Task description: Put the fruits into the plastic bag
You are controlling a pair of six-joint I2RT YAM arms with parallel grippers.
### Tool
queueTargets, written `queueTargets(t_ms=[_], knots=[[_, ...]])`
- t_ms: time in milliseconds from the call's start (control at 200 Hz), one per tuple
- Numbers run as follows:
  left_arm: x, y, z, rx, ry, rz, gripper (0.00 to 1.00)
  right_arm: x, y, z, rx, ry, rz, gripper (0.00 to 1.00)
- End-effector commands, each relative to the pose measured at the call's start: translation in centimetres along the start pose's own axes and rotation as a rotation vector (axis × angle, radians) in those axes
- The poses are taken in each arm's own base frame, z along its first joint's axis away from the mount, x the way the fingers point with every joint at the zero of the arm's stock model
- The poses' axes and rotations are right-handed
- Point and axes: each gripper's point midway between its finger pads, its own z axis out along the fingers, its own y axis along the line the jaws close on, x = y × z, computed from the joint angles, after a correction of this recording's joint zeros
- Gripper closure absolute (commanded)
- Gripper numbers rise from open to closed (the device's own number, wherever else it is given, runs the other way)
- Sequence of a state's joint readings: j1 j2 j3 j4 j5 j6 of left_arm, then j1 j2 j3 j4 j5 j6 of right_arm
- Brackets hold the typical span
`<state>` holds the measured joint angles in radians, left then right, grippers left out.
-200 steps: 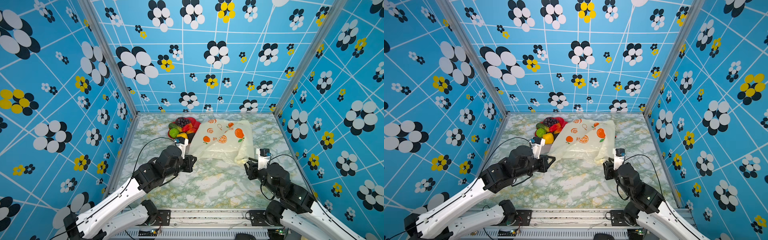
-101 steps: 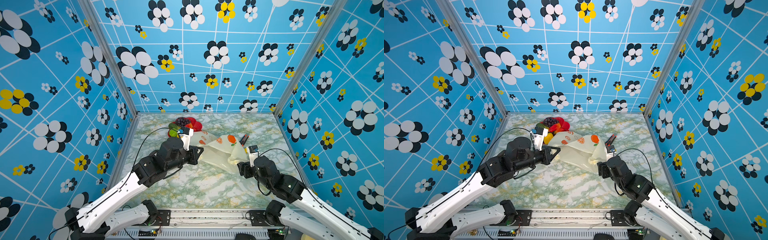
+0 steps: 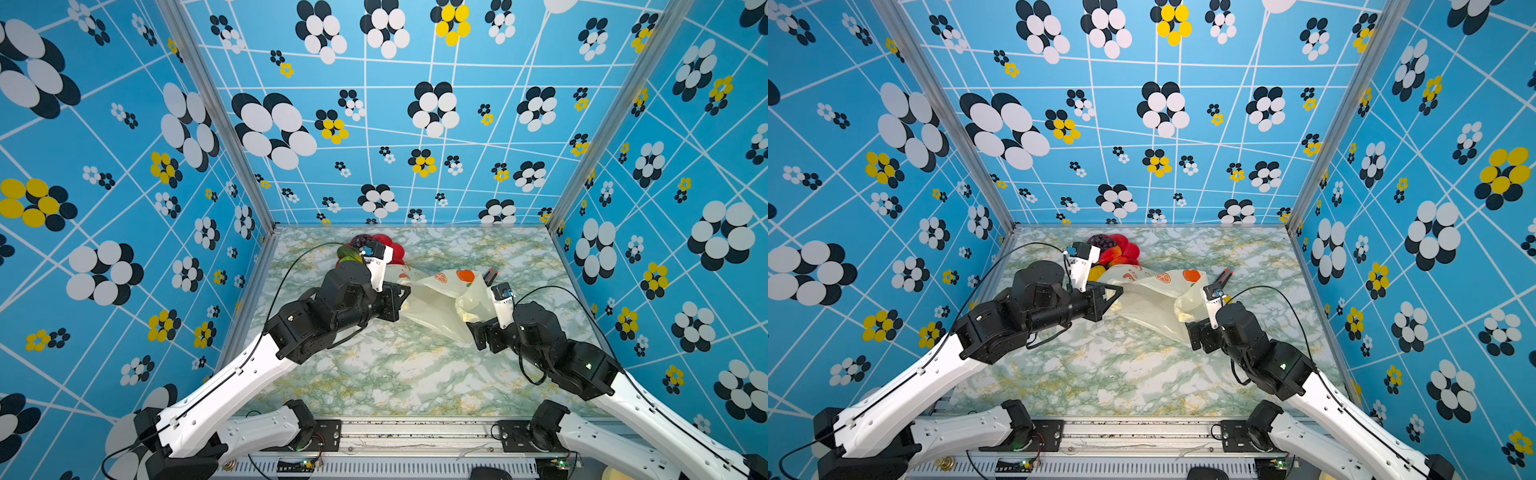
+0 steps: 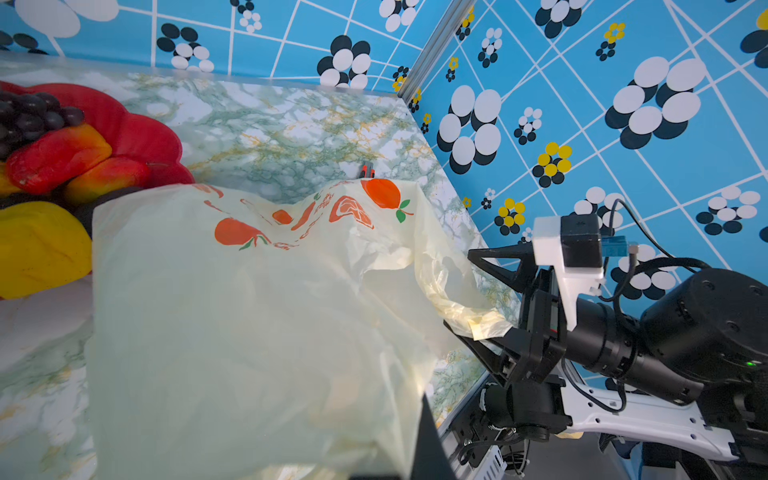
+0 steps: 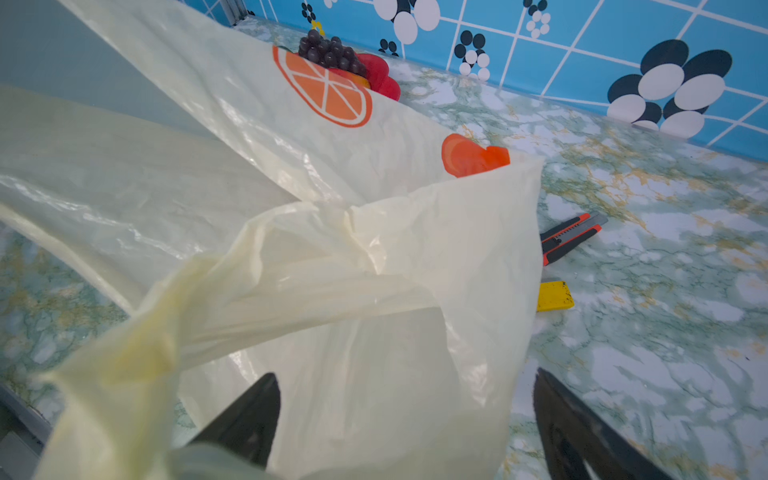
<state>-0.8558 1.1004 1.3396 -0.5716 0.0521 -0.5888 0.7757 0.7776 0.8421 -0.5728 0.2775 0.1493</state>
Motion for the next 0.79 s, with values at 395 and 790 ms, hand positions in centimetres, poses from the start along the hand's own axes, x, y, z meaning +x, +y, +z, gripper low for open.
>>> queueTargets(t_ms=[395,790], knots=[[-2.2,2.2,-0.9,-0.078,-0.005,0.042,1.00,-6.2,-5.3,-7.6,0.194,-0.269,0.174,0.08],[-3.1,1.4,-1.0,-0.043,-0.014,0.043,1.00,-5.0,-0.6,-3.9,0.010,-0.003,0.085,0.01]])
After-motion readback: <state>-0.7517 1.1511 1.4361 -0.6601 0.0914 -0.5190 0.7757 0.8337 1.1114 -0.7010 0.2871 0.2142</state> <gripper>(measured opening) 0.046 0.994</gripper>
